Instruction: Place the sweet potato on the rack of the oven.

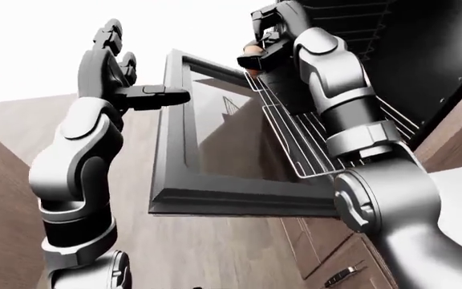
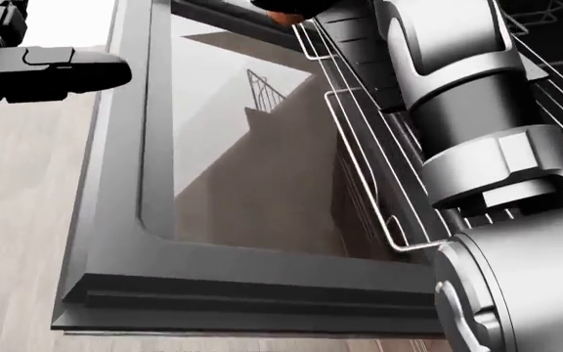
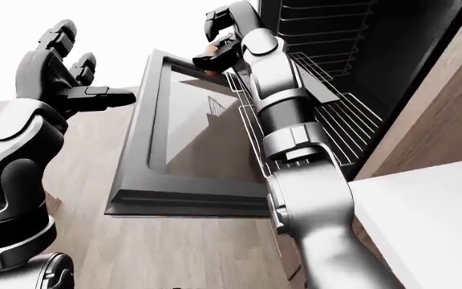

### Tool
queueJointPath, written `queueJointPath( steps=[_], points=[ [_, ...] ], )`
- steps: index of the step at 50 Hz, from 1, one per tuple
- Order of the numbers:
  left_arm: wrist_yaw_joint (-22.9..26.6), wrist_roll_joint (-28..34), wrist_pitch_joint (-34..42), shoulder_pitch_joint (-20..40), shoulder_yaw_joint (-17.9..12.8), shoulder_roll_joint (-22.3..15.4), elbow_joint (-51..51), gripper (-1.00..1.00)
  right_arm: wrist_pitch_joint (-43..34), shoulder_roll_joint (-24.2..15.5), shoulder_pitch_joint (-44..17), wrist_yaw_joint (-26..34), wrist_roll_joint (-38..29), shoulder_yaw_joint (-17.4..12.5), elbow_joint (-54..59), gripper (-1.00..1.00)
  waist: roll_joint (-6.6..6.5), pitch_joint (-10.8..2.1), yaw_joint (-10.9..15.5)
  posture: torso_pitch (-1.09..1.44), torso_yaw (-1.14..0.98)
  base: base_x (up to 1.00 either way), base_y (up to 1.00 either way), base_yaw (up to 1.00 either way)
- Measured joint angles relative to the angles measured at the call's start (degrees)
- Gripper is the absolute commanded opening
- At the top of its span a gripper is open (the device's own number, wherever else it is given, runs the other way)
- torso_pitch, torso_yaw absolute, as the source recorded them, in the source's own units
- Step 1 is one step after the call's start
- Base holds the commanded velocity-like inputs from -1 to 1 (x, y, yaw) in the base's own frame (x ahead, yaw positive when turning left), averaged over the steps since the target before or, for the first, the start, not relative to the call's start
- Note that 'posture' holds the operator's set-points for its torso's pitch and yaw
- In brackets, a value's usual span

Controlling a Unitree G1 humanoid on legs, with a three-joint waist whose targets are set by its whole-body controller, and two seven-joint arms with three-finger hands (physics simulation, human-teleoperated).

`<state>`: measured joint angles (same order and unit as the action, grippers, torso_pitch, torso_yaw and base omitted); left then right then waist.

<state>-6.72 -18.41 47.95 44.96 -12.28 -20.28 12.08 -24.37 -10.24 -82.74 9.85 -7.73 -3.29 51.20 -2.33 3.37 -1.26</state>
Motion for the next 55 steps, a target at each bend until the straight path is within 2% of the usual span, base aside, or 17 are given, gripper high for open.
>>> queueJointPath(
  steps=[3, 5, 7, 10, 14, 18, 21, 22, 23, 28, 30, 39, 43, 47, 48, 51, 55],
  points=[
    [-0.25, 0.24, -0.44, 0.32, -0.48, -0.36, 0.60, 1.00, 0.70, 0.31, -0.63, 0.18, 0.45, 0.16, -1.65, -1.00, -1.95, -0.28, 0.11, 0.00, 0.00, 0.00, 0.00, 0.00],
    [-0.38, 0.32, -0.49, -0.08, -0.72, -0.32, 0.69, 1.00, 1.13, 0.73, -0.17, 0.23, 0.70, 0.35, -2.09, -1.00, -0.69, 0.08, -0.07, 0.00, 0.00, 0.00, 0.00, 0.00],
    [-0.40, 0.29, -0.10, -0.42, -0.45, -0.20, -0.04, 1.00, 0.95, 0.82, 0.33, 0.30, 0.79, 0.50, -0.92, -1.00, -0.03, -0.44, 0.41, 0.00, 0.00, 0.00, -0.26, 0.00],
    [-0.42, 0.36, 0.58, -0.84, -0.54, -0.39, -1.32, 1.00, -0.09, 1.24, 1.07, 0.37, 0.69, 0.84, 1.14, -1.00, -2.36, -0.65, 1.38, 0.00, 0.00, 0.00, -0.71, 0.00],
    [-0.44, 0.52, -0.18, 0.07, -0.89, -0.69, -0.38, 1.00, -0.28, 0.76, 0.45, 0.34, 0.63, 0.52, 0.38, -1.00, -2.51, -1.76, 1.96, 0.00, 0.00, 0.00, -0.72, 0.00],
    [-0.39, 0.52, -0.71, -0.11, -0.97, -0.74, -0.13, 1.00, 0.75, 0.86, -0.31, 0.16, 0.74, 0.53, -1.36, -1.00, -0.15, -1.97, 2.14, 0.00, 0.00, 0.00, -0.43, 0.00],
    [-0.49, 0.55, -0.36, -0.13, -1.01, -0.73, -0.42, 1.00, 1.10, 0.92, -0.80, 0.45, 0.96, 0.71, -1.41, -1.00, 3.43, -1.57, 2.40, 0.00, 0.00, 0.00, -0.30, 0.00],
    [-0.50, 0.56, -0.34, 0.05, -0.91, -0.73, -0.46, 1.00, 1.05, 0.77, -0.89, 0.51, 0.99, 0.66, -1.25, -1.00, 4.90, -1.76, 2.26, 0.00, 0.00, 0.00, -0.29, 0.00],
    [-0.48, 0.56, -0.44, 0.20, -0.72, -0.45, -0.33, 1.00, 0.97, 0.40, -0.87, 0.53, 0.96, 0.52, -1.13, -1.00, 5.63, -2.18, 1.73, 0.00, 0.00, 0.00, -0.30, 0.00],
    [0.18, -0.32, 0.31, -0.60, 0.71, 0.17, -0.71, 1.00, -0.31, -0.56, 0.16, -0.13, 0.12, -0.17, 0.80, -1.00, 3.64, -1.86, 0.85, 0.00, 0.00, 0.00, -0.15, 0.00],
    [0.05, -0.25, 0.27, -0.21, 0.10, -0.13, -0.24, 1.00, -0.44, -0.40, -0.14, -0.08, 0.10, 0.01, 0.35, -1.00, 3.03, -0.80, 0.85, 0.00, 0.00, 0.00, 0.00, 0.00],
    [0.05, -0.13, -0.77, -0.22, 0.47, 0.21, -0.41, 1.00, 0.06, -0.34, -0.14, -0.19, 0.14, -0.10, -0.47, -1.00, 2.07, 1.28, 0.04, 0.00, 0.00, 0.03, 0.00, 0.00],
    [0.16, -0.27, 0.23, -0.96, 0.77, 0.39, -1.35, 1.00, -0.74, -0.17, 1.04, -0.23, -0.02, 0.13, 0.93, -1.00, -0.50, 0.92, 0.09, 0.00, 0.00, 0.46, 0.00, 0.00],
    [-0.11, -0.08, -0.31, 0.13, -0.37, -0.31, 0.11, 1.00, -0.68, -0.18, -0.42, -0.24, 0.03, 0.13, -0.46, -1.00, -3.98, -0.57, 0.15, 0.00, 0.00, 0.46, 0.00, 0.00],
    [-0.18, 0.02, -0.72, -0.06, -0.78, -0.53, 0.26, 1.00, -0.25, 0.23, -0.46, -0.33, 0.11, 0.16, -1.23, -1.00, -3.26, -0.53, 0.65, 0.00, 0.00, 0.45, 0.00, 0.00],
    [-0.54, 0.39, -0.75, -0.53, -1.19, -0.54, -0.09, 1.00, 0.58, 0.78, -0.60, 0.22, 0.62, 0.76, -1.24, -1.00, -3.35, -0.89, 0.62, 0.00, 0.00, 0.45, 0.00, 0.00],
    [-0.49, 0.28, -0.60, -0.15, -0.76, -0.53, 0.00, 1.00, 0.52, 0.39, -0.81, 0.23, 0.50, 0.50, -0.96, -1.00, -1.35, -1.15, 0.97, 0.00, 0.00, 0.41, 0.00, 0.00]
  ],
)
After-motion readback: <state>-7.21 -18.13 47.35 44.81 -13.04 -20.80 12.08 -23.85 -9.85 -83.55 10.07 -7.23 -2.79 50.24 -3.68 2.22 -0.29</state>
